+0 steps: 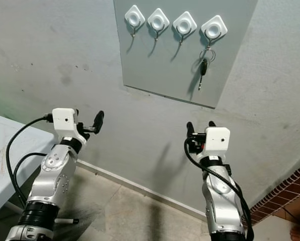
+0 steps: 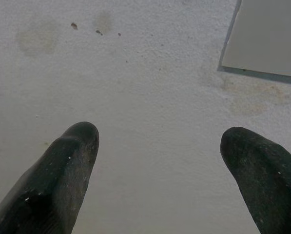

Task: Hang keys on a hook

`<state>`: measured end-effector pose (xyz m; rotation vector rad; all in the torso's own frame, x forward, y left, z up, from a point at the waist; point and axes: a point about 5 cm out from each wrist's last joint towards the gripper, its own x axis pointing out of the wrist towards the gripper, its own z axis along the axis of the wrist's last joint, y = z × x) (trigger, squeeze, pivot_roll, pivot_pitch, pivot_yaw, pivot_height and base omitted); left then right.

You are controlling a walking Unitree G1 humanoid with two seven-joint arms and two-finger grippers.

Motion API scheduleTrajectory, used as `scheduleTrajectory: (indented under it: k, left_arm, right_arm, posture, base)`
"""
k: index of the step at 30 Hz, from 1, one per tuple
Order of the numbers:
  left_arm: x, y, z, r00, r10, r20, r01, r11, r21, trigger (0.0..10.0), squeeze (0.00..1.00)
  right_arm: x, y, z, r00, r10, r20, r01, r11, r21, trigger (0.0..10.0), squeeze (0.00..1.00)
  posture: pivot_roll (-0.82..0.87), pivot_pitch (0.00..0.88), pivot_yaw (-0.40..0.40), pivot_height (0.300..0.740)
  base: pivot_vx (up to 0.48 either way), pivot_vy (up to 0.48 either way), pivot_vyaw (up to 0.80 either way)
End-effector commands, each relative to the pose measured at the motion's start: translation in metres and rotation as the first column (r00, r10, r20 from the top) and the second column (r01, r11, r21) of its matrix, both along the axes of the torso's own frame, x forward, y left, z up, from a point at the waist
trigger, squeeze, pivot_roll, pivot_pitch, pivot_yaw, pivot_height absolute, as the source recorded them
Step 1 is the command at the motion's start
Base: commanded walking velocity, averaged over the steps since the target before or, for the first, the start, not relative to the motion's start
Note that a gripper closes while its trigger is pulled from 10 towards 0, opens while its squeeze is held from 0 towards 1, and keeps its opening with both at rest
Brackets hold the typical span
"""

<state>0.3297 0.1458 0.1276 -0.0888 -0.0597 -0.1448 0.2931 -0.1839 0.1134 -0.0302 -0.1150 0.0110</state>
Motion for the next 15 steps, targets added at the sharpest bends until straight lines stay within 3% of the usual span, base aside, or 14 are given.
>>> scheduleTrajectory:
  k: [1,15]
  left_arm:
    - [-0.003,0.001,0.001,1.000,-0.018,0.012,0.017,0.999,0.031,10.0,0.00]
    - [-0.010,-0.008,-0.003,0.998,-0.064,-0.006,0.064,0.997,0.041,10.0,0.00]
  right_arm:
    - [-0.002,0.001,0.000,1.000,0.003,0.001,-0.003,1.000,0.000,10.0,0.00]
    - [-0.004,0.004,-0.001,1.000,0.022,-0.006,-0.022,1.000,-0.009,10.0,0.00]
  posture:
    - [-0.04,0.013,0.002,0.740]
    - [-0.04,0.034,0.010,0.740]
  base:
    - [0.000,0.000,0.00]
    - [0.000,0.000,0.00]
